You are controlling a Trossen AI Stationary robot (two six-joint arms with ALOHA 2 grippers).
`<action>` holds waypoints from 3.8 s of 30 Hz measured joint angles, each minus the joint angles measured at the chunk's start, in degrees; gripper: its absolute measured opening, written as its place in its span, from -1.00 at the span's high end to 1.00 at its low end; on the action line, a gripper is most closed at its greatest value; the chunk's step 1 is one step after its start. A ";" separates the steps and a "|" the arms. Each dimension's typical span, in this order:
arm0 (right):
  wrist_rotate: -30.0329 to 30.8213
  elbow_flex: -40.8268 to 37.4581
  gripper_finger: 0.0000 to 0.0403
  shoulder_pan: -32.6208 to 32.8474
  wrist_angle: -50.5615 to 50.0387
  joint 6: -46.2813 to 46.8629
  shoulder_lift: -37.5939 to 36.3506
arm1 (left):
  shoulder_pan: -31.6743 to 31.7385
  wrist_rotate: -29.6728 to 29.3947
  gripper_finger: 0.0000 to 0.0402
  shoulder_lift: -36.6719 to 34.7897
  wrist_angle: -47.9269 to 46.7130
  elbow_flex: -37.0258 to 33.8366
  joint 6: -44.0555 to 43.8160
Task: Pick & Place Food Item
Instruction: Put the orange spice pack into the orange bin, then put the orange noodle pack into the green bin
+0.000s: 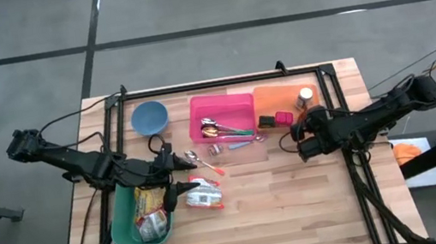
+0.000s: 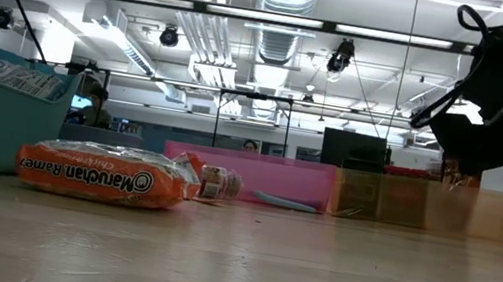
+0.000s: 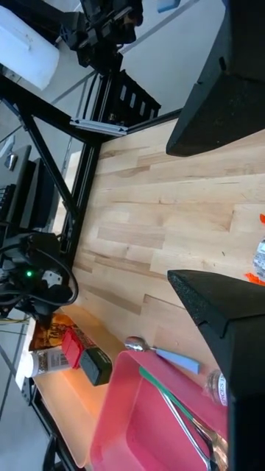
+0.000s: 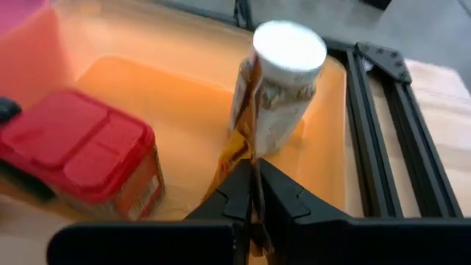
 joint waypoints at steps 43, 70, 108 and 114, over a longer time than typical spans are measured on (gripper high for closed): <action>-4.86 16.28 -0.08 2.91 -0.72 -15.13 -0.09 | 0.00 0.04 -0.32 0.66 -8.02 -0.02 -5.93; -13.51 18.48 -0.08 13.03 46.65 -40.50 19.40 | -0.15 5.02 -0.32 7.48 -7.65 0.11 -13.75; -14.56 42.94 -0.08 13.47 14.22 -49.73 28.63 | 10.40 18.79 -0.32 32.81 -16.70 12.09 12.25; -14.57 41.17 -0.08 14.57 13.60 -49.93 26.76 | 10.55 18.54 -0.32 38.44 -19.19 16.31 18.54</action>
